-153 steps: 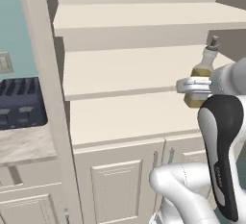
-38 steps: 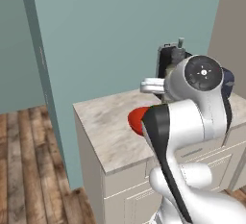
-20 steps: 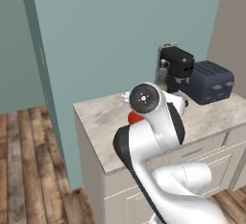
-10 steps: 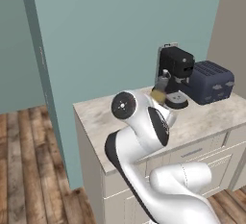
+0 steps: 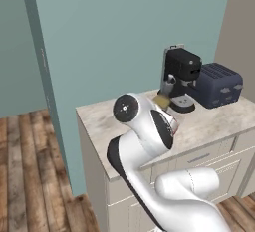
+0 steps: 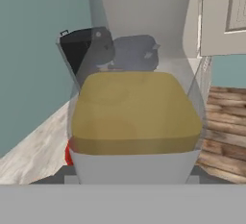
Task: Retrieve the bottle and the shaker from the cabinet and place them next to the mixing bowl on the counter. Then add garlic from the fridge to the mixing bowl.
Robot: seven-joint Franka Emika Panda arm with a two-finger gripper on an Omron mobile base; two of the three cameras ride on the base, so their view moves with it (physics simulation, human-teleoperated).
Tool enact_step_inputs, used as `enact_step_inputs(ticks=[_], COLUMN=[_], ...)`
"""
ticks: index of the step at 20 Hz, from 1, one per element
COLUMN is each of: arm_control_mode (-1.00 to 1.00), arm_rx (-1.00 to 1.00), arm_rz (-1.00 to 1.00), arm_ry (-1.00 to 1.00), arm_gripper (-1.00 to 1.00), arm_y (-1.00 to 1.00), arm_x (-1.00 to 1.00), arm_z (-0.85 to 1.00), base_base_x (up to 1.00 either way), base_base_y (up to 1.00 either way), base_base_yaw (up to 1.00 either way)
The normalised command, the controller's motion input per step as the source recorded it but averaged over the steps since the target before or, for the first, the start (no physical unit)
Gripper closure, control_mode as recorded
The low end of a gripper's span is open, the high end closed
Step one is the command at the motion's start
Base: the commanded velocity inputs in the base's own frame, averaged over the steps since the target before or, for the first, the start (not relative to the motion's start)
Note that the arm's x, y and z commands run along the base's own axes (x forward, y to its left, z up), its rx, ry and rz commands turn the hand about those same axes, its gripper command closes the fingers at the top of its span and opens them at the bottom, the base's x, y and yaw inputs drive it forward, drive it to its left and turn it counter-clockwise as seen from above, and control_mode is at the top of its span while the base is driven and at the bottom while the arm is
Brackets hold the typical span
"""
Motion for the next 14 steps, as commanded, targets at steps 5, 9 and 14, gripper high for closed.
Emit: enact_step_inputs(ticks=[5, 9, 14], arm_control_mode=[-1.00, -1.00, -1.00], arm_rx=[0.00, 0.00, 0.00], arm_rz=[0.04, 0.01, 0.00], arm_ry=[0.12, 0.09, 0.11], arm_gripper=[1.00, 1.00, 1.00], arm_y=[0.24, 0.04, 0.04], arm_x=[0.00, 0.08, 0.22], arm_z=[-0.18, -0.22, -0.46], base_base_x=[0.00, 0.00, 0.00], base_base_y=[0.00, 0.00, 0.00], base_base_yaw=[0.00, 0.00, 0.00])
